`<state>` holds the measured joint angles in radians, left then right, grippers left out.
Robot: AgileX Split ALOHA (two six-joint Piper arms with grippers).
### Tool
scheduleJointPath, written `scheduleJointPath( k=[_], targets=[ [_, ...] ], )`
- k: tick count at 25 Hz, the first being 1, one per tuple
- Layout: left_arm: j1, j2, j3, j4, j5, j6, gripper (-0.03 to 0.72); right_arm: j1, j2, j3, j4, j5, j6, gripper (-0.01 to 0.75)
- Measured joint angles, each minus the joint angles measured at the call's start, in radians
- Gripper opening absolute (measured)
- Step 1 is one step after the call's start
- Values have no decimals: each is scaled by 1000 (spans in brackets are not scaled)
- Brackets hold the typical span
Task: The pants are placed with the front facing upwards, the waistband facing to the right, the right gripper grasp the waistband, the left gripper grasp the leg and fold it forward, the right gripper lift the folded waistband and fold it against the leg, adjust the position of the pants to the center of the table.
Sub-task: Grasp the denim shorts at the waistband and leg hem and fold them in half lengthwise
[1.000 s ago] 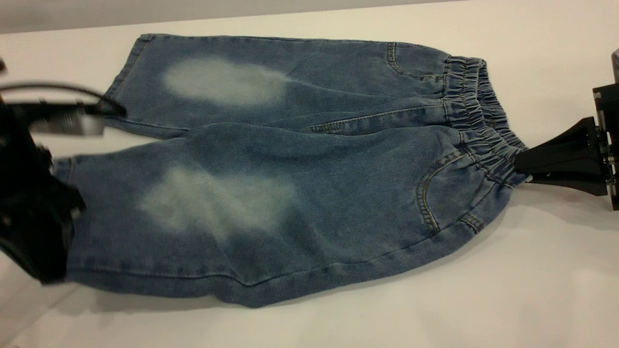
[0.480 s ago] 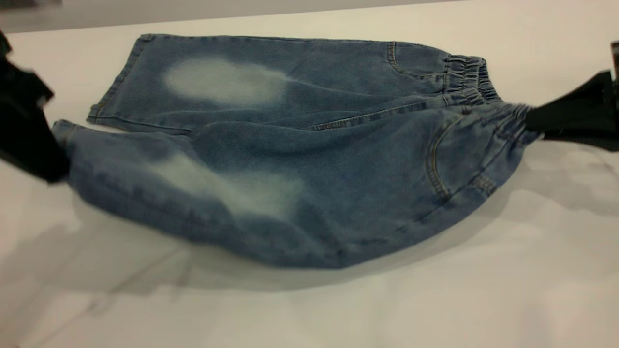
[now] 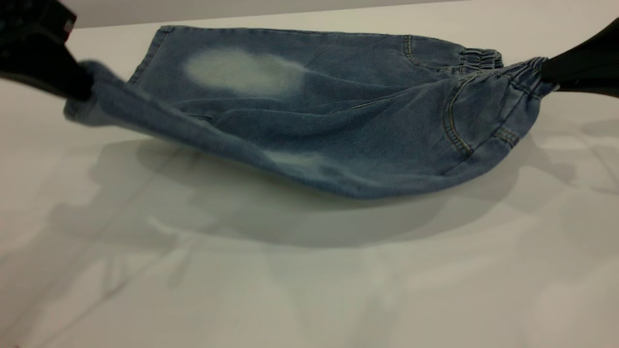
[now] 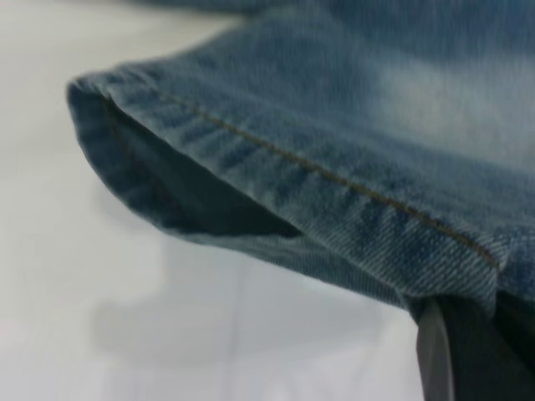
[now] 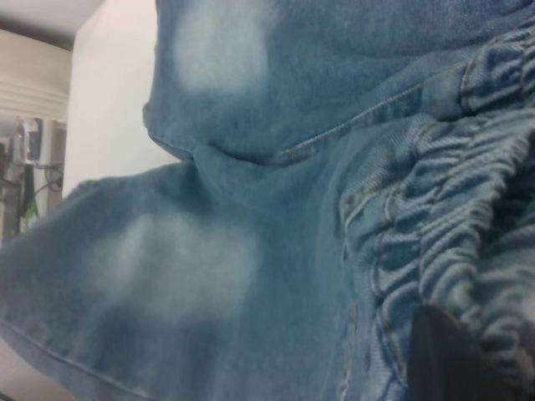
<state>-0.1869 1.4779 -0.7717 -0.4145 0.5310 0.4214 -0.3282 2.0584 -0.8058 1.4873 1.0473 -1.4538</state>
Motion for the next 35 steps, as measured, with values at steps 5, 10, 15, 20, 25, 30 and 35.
scheduleJointPath(
  k=[5,10,15,20,25,30,35],
  targets=[
    [0,0,0,-41,-103,23,34,0,0,-68,-11,6,52,32],
    [0,0,0,-41,-206,23,34,0,0,-125,-17,7,97,32],
    [0,1,0,-38,-298,23,34,29,0,-187,-32,0,132,32],
    [0,37,-30,-29,-336,32,34,89,0,-272,-62,-8,184,32],
    [1,130,-111,-29,-336,63,34,102,0,-340,-114,-59,244,32],
    [4,235,-212,-27,-329,68,34,102,1,-360,-129,-106,262,32],
    [6,319,-301,1,-320,77,33,102,28,-361,-131,-168,266,32]
  ],
)
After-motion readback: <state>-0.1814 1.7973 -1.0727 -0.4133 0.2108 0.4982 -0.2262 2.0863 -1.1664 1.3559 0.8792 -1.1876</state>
